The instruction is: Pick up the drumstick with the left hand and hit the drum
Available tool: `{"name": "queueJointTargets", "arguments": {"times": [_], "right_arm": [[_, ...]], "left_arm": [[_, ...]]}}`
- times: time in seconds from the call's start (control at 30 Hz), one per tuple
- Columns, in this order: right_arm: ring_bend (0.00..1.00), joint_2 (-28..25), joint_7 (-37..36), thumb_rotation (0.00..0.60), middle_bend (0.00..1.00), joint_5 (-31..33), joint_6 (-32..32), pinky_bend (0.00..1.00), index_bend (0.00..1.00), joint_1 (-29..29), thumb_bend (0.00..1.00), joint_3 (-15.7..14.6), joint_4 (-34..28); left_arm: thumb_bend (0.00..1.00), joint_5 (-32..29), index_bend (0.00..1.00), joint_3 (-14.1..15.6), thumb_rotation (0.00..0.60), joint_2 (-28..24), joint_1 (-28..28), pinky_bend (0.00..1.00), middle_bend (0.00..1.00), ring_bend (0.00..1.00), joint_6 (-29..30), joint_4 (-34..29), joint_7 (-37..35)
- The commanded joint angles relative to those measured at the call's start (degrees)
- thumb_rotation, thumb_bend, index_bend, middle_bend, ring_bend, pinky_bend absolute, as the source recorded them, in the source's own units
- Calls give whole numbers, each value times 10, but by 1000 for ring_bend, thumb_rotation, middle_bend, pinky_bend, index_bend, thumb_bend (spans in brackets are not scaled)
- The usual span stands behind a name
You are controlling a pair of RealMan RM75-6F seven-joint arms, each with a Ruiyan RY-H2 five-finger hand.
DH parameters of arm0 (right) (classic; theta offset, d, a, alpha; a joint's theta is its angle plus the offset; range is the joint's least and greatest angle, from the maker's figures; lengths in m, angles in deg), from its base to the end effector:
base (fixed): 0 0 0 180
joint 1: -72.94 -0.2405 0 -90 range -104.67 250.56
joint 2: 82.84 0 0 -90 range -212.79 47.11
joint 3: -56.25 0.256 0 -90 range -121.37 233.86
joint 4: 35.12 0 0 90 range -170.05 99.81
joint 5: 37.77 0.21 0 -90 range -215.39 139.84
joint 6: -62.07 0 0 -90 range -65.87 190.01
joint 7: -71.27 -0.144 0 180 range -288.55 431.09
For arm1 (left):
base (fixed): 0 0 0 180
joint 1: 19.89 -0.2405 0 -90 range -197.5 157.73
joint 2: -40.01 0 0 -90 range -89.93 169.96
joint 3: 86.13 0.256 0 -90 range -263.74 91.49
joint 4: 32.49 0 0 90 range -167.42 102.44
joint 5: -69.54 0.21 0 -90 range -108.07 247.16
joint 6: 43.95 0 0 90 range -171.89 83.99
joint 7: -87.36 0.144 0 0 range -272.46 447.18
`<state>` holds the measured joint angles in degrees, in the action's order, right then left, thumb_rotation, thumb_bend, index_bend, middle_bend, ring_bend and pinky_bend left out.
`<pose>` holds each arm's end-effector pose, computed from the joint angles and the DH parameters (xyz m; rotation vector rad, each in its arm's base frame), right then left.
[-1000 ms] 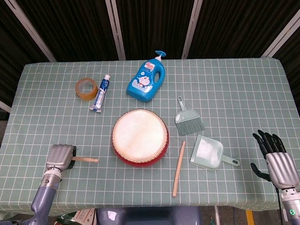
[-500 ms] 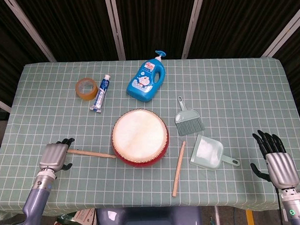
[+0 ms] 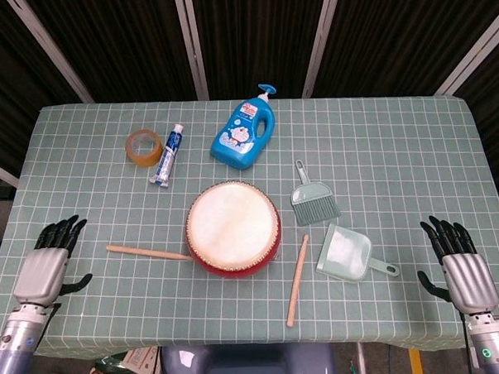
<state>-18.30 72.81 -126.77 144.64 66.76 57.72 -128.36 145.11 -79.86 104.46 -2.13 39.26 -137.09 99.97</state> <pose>-0.3005 -0.1820 0.1432 1.4861 -0.9124 0.9052 -0.2656 0.2034 0.1224 -1.5184 -0.9800 -0.8187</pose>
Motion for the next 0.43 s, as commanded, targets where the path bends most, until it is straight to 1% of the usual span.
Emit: {"name": "queueJointTargets", "arguments": {"times": [0.03, 0.17, 0.27, 0.43], "right_arm": [[0, 1, 3, 600, 0, -2, 2, 0, 0, 0, 354, 0, 1], [0, 2, 5, 600, 0, -7, 5, 0, 0, 0, 353, -1, 3], [0, 6, 3, 600, 0, -16, 16, 0, 0, 1, 353, 2, 8], [0, 16, -4, 600, 0, -31, 35, 0, 0, 3, 353, 4, 21]], "left_arm": [[0, 42, 0, 22, 600, -22, -44, 0, 0, 0, 45, 36, -59], [0, 61, 0, 27, 600, -29, -69, 0, 0, 0, 71, 54, -79], [0, 64, 0, 27, 600, -31, -83, 0, 0, 0, 79, 61, -90], [0, 59, 0, 9, 600, -23, -88, 0, 0, 0, 77, 73, -96]]}}
